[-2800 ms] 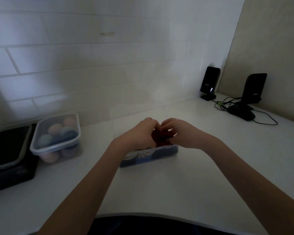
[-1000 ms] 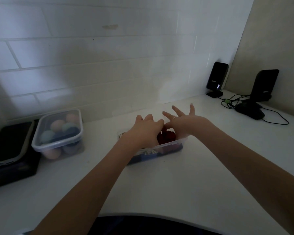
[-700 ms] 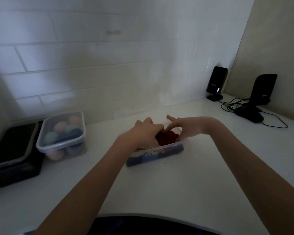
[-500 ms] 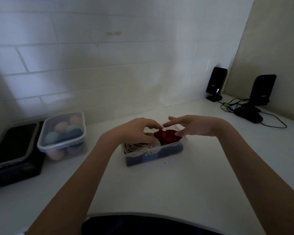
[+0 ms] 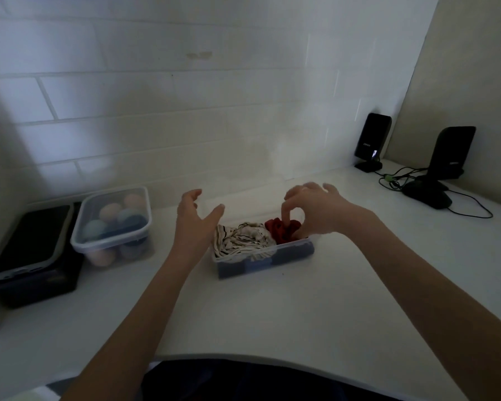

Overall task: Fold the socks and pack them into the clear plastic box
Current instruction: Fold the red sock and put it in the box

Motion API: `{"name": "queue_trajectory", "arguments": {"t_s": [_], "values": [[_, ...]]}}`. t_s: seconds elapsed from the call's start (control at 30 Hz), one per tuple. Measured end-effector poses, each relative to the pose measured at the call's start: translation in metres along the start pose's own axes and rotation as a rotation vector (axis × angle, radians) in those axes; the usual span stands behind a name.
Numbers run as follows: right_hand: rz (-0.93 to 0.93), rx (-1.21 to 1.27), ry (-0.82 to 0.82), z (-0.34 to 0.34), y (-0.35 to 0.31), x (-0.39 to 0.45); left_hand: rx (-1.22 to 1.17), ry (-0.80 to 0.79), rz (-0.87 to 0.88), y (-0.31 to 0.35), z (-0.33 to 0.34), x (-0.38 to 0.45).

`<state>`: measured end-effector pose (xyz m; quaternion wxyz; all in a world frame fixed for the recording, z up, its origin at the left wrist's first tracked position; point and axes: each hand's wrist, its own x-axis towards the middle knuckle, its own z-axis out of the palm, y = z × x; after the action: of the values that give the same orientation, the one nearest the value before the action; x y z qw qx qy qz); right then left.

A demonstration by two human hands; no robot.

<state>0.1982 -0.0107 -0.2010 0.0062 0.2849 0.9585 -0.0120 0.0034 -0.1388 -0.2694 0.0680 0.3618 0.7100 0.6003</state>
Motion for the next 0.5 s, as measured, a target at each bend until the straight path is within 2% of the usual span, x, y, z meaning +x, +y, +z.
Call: {"name": "queue_trajectory", "arguments": {"t_s": [0.07, 0.13, 0.37, 0.5], "values": [[-0.127, -0.079, 0.088, -0.003, -0.010, 0.003, -0.053, -0.026, -0.070, -0.004, 0.004, -0.001], [-0.179, 0.041, 0.023, -0.005, -0.015, 0.003, -0.078, -0.057, -0.102, -0.006, 0.007, -0.002], [-0.044, 0.134, -0.335, -0.008, -0.018, -0.005, -0.206, -0.096, -0.146, -0.001, 0.011, 0.000], [-0.007, 0.120, -0.379, -0.004, -0.024, 0.002, -0.203, -0.094, -0.128, -0.002, 0.011, 0.000]]}}
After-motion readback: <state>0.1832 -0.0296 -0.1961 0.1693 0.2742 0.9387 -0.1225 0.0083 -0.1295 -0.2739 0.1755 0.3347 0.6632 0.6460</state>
